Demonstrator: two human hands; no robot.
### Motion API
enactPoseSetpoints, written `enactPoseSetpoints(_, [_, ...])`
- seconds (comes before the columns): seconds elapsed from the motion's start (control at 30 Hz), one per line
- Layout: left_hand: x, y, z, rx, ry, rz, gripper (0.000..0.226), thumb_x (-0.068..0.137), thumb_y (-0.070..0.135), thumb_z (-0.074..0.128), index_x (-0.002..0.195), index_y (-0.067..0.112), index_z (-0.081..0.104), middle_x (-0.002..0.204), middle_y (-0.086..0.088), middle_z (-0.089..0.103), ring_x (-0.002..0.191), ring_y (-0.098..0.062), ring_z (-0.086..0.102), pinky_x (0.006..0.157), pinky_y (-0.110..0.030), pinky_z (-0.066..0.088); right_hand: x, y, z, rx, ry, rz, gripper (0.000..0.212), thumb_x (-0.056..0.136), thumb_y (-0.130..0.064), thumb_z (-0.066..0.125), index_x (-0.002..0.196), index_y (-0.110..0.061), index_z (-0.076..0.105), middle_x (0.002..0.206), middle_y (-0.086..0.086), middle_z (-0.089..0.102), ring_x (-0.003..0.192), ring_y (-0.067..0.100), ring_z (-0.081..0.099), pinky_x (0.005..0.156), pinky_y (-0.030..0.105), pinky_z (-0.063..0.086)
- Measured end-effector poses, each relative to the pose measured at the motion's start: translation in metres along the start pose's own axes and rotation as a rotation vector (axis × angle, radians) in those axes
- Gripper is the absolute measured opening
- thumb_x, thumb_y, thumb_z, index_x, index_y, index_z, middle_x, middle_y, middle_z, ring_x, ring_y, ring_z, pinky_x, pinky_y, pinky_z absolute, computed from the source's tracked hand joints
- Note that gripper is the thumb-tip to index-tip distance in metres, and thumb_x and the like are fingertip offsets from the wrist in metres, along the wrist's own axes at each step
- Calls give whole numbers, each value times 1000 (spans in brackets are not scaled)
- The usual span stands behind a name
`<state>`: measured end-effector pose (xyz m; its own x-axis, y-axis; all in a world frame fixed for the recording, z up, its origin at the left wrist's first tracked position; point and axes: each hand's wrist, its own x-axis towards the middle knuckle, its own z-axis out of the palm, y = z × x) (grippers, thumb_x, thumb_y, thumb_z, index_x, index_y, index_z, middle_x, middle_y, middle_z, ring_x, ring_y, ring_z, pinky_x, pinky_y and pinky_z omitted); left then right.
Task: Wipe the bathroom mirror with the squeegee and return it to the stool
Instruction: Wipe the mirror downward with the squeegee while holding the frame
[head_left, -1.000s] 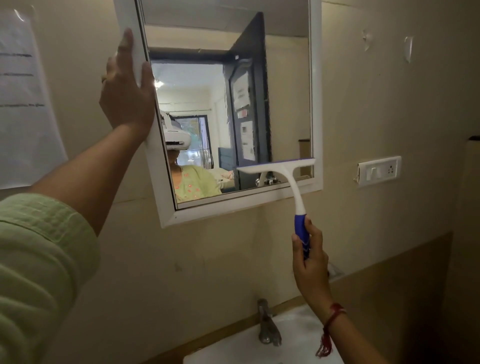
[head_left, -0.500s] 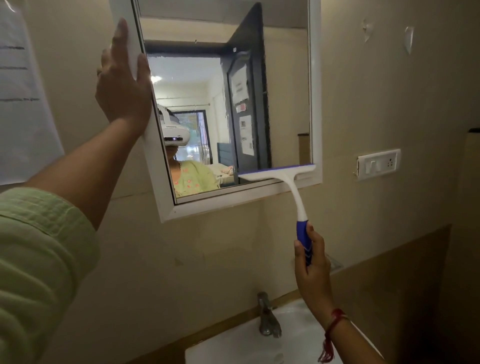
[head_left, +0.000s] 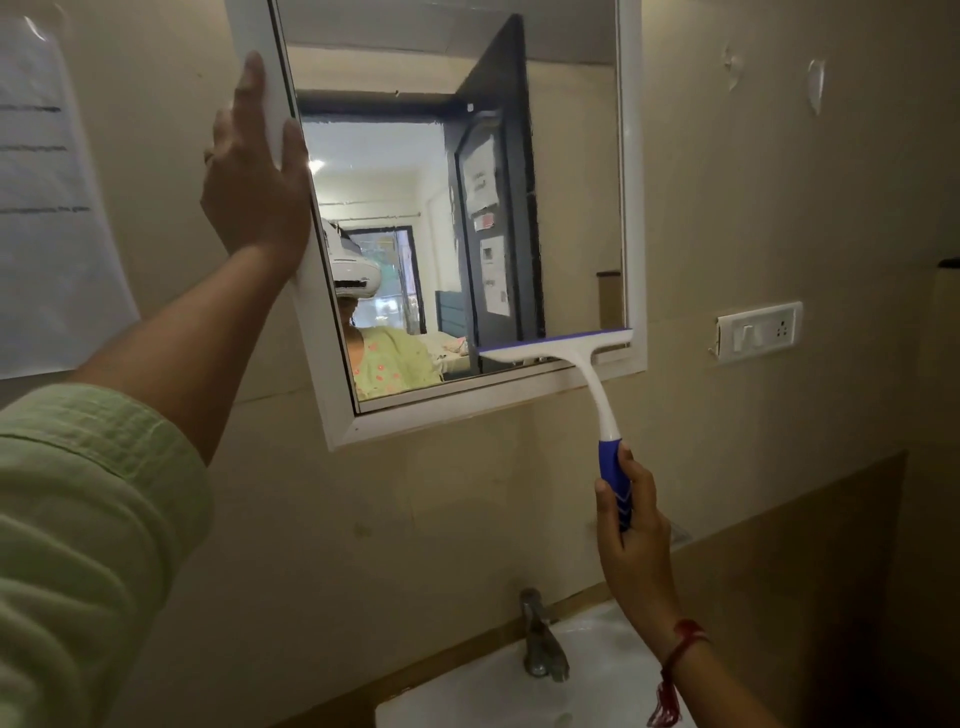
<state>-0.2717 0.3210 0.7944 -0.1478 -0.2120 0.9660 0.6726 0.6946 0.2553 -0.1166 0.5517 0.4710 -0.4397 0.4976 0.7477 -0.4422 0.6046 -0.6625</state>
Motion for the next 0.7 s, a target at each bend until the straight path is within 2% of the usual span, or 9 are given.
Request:
enactPoseSetpoints(0.1, [0,0,0,-13,2,0,51,93,42,33,144,35,27,132,-2,52,113,-23,52,88,-30,43,-8,-1,-5,4,-3,12,41,88,-29,44,128,-33,36,104,11,54,70,5,54,59,8,48])
enactPoseSetpoints(0.2, [0,0,1,-22,1,-2,51,94,42,33,144,35,28,131,-4,52,111,-25,54,86,-33,43,-5,-15,-7,23,64,-47,42,89,-24,46,131,-23,41,95,-3,57,70,4,56,56,8,48])
enactPoseSetpoints(0.3, [1,-3,3,-40,3,1,50,94,42,34,144,36,27,129,-5,53,110,-26,54,84,-36,44,20,-45,1,71,126,-172,41,91,-14,48,130,-23,40,86,-17,56,60,4,53,49,9,45])
enactPoseSetpoints(0.37, [1,-3,3,-36,1,2,50,95,41,36,144,35,28,129,-7,53,109,-29,54,82,-37,45,43,-71,9,117,119,-250,40,93,-16,46,131,-21,39,88,-23,55,59,1,52,48,6,43])
enactPoseSetpoints(0.47, [1,-2,2,-46,2,0,49,95,39,38,143,35,30,129,-8,54,108,-33,55,81,-41,46,81,-110,27,183,100,-349,41,96,-22,43,136,-27,35,87,-17,55,59,5,51,49,10,43])
enactPoseSetpoints(0.57, [0,-2,2,-39,11,31,48,96,37,39,143,32,30,125,-9,56,104,-32,56,73,-35,44,117,-143,49,212,87,-389,41,99,-25,38,136,-40,28,90,-18,52,69,10,54,58,18,49])
enactPoseSetpoints(0.63, [0,-4,3,-28,15,53,48,97,37,39,143,30,30,123,-10,57,102,-30,57,70,-29,37,142,-161,63,206,90,-415,42,100,-25,36,140,-34,25,93,-20,50,71,7,56,61,17,50])
enactPoseSetpoints(0.7, [0,-5,4,-28,15,55,47,97,37,39,143,30,30,125,-10,57,103,-29,58,69,-28,36,165,-178,73,214,106,-451,44,100,-24,36,142,-27,25,80,-18,51,61,-2,55,53,7,44])
